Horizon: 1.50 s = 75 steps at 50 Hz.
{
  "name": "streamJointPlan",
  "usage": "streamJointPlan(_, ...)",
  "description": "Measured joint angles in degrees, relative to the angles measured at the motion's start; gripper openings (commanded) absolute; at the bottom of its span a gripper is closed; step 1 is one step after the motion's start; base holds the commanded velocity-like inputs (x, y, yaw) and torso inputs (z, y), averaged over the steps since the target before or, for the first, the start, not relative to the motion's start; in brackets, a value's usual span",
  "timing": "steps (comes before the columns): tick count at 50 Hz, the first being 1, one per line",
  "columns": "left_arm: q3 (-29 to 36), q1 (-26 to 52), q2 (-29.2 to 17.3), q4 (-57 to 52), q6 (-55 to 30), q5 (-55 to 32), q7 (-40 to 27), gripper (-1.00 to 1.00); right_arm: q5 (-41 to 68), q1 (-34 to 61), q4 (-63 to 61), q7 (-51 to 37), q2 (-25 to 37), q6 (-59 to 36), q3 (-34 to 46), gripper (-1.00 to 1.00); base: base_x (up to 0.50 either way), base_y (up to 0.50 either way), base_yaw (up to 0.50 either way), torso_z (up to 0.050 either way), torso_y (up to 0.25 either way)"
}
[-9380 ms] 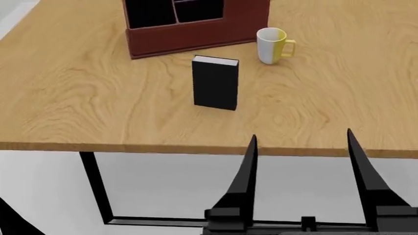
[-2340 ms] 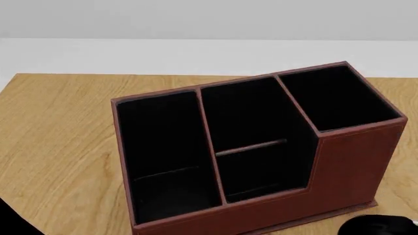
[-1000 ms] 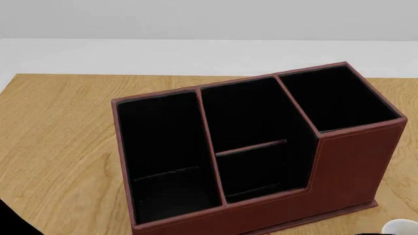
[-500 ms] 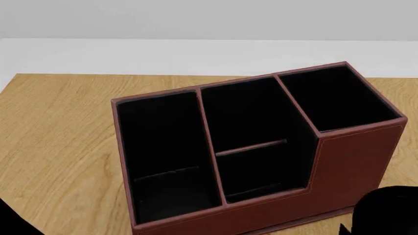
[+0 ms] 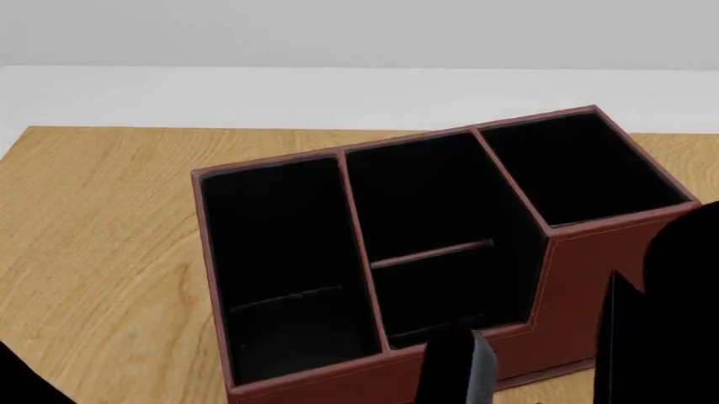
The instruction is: Pick up the book and place it in the front compartment of the caddy.
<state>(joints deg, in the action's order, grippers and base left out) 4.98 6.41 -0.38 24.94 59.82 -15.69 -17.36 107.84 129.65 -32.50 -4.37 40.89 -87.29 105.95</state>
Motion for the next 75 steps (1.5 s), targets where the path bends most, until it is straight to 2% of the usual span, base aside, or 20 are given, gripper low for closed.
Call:
streamJointPlan(8,-0.2,0.0,0.1,-0.1,0.1,-0.1,0.4,1.00,-13.5,2.5,-1.6,11.6,-1.6,-1.3,-4.3,-1.00,0.00,0.00,0.00,0.000,0.000)
streamJointPlan(16,-0.3,0.0,0.2,-0.3,0.1,-0.3,0.9,1.00,-41.3,3.6,-4.3,33.2,-2.0,0.7,-5.9,-1.00,0.00,0.00,0.00,0.000,0.000)
streamJointPlan(26,-0.4,-0.1,0.3,-0.6,0.1,-0.5,1.3,1.00,-75.2,4.0,-3.1,57.0,-1.2,10.0,-3.5,-1.00,0.00,0.00,0.00,0.000,0.001)
streamJointPlan(36,-0.4,-0.1,0.3,-0.8,0.1,-0.8,1.8,1.00,-96.6,3.9,3.8,70.5,-0.6,24.9,-3.1,-1.00,0.00,0.00,0.00,0.000,0.001)
streamJointPlan(43,-0.5,-0.1,0.3,-1.0,0.2,-0.9,2.1,1.00,-105.4,3.5,9.6,74.9,-0.7,35.1,-4.3,-1.00,0.00,0.00,0.00,0.000,0.001)
streamJointPlan(52,-0.4,-0.1,0.3,-1.0,0.2,-1.1,2.4,1.00,-111.1,1.7,17.7,75.5,-1.6,45.7,-6.0,-1.00,0.00,0.00,0.00,0.000,0.001)
streamJointPlan(75,-0.5,-0.1,0.3,-1.3,0.2,-1.0,2.0,1.00,-111.2,-10.0,42.5,64.1,-10.7,61.7,-11.0,-1.00,0.00,0.00,0.00,0.000,0.001)
